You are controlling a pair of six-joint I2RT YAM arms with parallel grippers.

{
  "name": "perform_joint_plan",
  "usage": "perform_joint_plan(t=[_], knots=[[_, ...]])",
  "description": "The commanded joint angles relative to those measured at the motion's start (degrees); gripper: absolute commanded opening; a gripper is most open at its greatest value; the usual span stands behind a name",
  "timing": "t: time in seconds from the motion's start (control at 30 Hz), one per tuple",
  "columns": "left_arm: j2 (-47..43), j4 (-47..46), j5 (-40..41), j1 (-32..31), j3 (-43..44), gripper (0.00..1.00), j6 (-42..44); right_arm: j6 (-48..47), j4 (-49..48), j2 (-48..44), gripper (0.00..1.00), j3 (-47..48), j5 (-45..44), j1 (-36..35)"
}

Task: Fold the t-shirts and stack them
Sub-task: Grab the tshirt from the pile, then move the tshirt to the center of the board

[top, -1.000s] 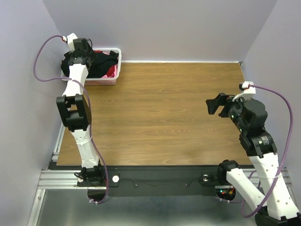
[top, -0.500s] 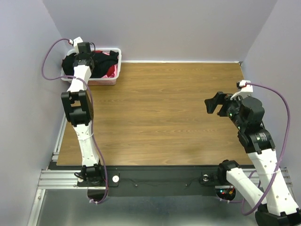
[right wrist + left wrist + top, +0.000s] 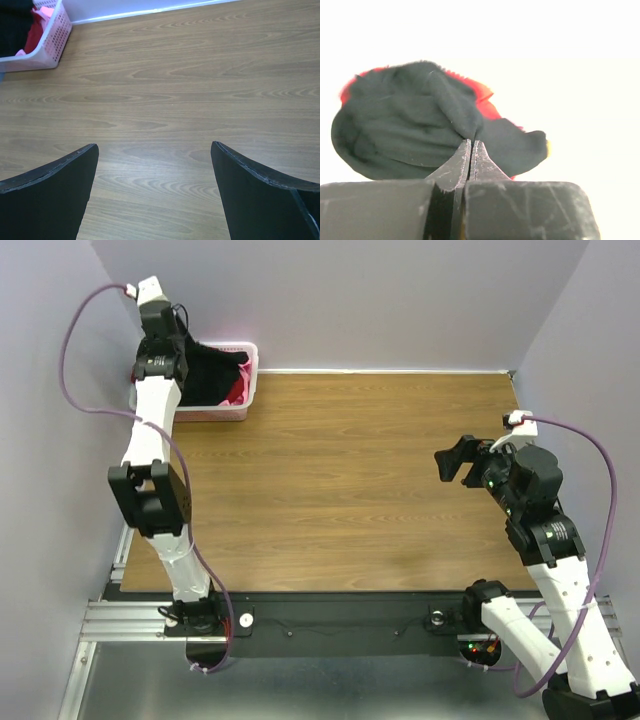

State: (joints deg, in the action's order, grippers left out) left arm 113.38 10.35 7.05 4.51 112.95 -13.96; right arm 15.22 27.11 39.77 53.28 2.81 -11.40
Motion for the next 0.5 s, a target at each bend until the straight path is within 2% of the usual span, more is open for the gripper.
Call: perform_joint_plan(t=[0.0,0.03,0.23,0.27,0.47], knots=[[-13.26,-4.20,-4.76,-4.33,4.21,0.00,1.12,-0.37,-0.66,-0.57,1.00,0.95,0.36,-0.38],[-15.36,-4.20,-5.02,-7.47,5.00,0.00,1.38,-0.54,-0.66,-0.66,1.00,1.04,0.44,-0.47],[-22.40,-3.93,-9.51,-17.33,8.34,0.00,1.65,-1.42,-0.66,-1.18,1.00,1.57,0.45,-0.47],[-23.03,-4.02,-10.12,-20.74,8.78,0.00,1.74,-1.69,-0.66,-1.27,1.00,1.65,0.36,-0.38],[-26.63,-4.37,-19.33,-30.17,11.41,0.00,0.60,-2.30,-0.66,-2.41,1.00,2.53,-1.22,-0.47]])
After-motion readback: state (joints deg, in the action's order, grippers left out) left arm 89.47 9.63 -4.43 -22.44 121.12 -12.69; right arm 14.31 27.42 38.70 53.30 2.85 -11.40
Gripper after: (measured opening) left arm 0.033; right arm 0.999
